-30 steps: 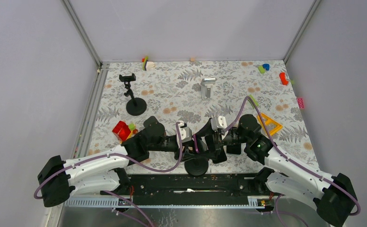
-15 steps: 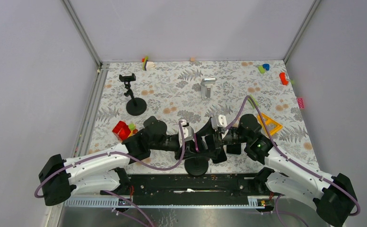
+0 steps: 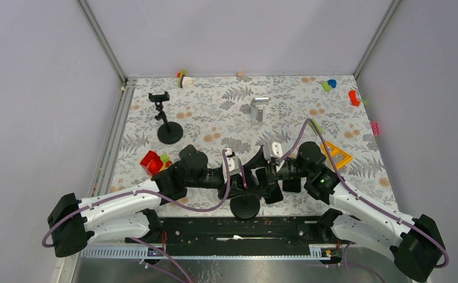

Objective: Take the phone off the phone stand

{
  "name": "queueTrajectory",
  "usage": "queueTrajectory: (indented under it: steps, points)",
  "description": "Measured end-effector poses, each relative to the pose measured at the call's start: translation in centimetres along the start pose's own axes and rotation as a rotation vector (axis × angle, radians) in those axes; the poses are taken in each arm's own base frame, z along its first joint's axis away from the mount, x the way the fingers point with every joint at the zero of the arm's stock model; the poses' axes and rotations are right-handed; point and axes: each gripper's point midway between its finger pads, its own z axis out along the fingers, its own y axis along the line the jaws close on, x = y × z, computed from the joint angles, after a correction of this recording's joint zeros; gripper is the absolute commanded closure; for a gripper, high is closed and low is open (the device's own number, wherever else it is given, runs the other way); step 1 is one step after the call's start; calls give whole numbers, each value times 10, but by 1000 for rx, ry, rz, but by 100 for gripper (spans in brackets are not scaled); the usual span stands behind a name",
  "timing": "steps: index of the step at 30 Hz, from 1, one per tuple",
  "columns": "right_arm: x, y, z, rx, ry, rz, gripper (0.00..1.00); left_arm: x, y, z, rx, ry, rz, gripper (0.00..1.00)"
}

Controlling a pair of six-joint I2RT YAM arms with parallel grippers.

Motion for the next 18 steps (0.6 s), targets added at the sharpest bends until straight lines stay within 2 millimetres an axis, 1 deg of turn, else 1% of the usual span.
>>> queueTrajectory:
  steps: [7,8,12,13,14,15,16,17,18]
  points:
    - [0,-1,2,-8,-6,5,100,1,1,-1,-15,-5,-4,100]
    - [0,-1,3,-9,-6,5,96,0,1,-2,-15,-8,-3,100]
    - [-1,-1,3,-10,-9,1,64,0,1,-3,-16,-26,10,100]
    - [-1,-1,3,-10,-9,1,45,0,1,-3,-16,-30,14,100]
    - [-2,-1,2,-9,-10,-1,28,1,1,-3,-15,-34,21,100]
    - [-2,-1,2,-9,-9,-1,13,0,1,-4,-15,-38,29,100]
    - [-2,-1,2,-9,-9,-1,3,1,1,-4,-14,-42,34,100]
    - [-2,0,2,-9,-5,6,1,0,1,-4,-14,-46,40,100]
    - [0,0,2,-6,7,25,0,0,1,-4,-15,-49,46,100]
